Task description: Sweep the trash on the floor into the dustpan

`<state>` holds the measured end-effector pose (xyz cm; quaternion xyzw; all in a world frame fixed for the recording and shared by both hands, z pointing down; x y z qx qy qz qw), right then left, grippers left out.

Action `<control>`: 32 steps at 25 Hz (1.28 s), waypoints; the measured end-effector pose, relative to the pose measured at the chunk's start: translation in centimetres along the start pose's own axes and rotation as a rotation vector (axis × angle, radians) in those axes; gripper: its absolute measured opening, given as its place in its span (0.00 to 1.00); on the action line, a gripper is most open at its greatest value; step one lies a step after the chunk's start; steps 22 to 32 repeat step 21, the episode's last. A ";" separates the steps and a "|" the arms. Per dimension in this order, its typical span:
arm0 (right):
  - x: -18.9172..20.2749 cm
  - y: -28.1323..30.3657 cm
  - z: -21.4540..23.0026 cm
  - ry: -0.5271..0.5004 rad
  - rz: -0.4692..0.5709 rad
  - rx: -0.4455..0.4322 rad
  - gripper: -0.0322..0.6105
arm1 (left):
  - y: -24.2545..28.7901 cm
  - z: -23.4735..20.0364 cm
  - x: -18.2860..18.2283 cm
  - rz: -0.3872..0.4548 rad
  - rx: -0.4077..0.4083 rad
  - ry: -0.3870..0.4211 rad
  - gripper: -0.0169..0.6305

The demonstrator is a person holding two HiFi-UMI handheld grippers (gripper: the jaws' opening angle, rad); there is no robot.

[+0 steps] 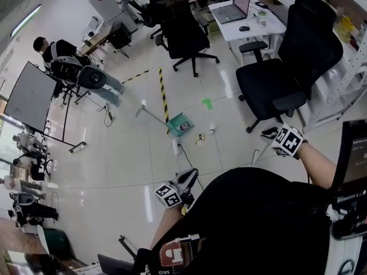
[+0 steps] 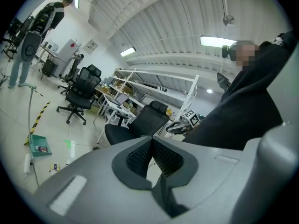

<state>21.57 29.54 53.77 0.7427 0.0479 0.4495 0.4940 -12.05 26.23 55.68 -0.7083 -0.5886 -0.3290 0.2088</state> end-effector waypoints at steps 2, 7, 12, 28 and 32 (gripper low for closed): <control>-0.6 0.4 -0.3 0.004 -0.004 0.011 0.11 | -1.1 -0.5 0.0 -0.008 -0.004 -0.005 0.03; -2.8 1.0 -0.8 0.011 0.004 0.023 0.11 | -3.8 -1.9 -1.1 0.007 -0.012 -0.001 0.03; -5.2 2.0 -1.0 -0.009 0.016 0.028 0.11 | -5.5 -2.7 -2.2 0.022 -0.018 0.004 0.03; -7.0 3.3 -0.4 -0.026 0.033 0.019 0.11 | -6.2 -3.7 -2.4 0.032 -0.025 0.000 0.03; -7.0 3.3 -0.4 -0.026 0.033 0.019 0.11 | -6.2 -3.7 -2.4 0.032 -0.025 0.000 0.03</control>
Point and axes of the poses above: the fingertips, and each gripper's own axes: y forward along the fingers, z to its right, x out of its underside, the point moved 3 cm from there along -y, backward along the fingers, and after that the axes turned 10 degrees about -y, right-handed, at the moved point
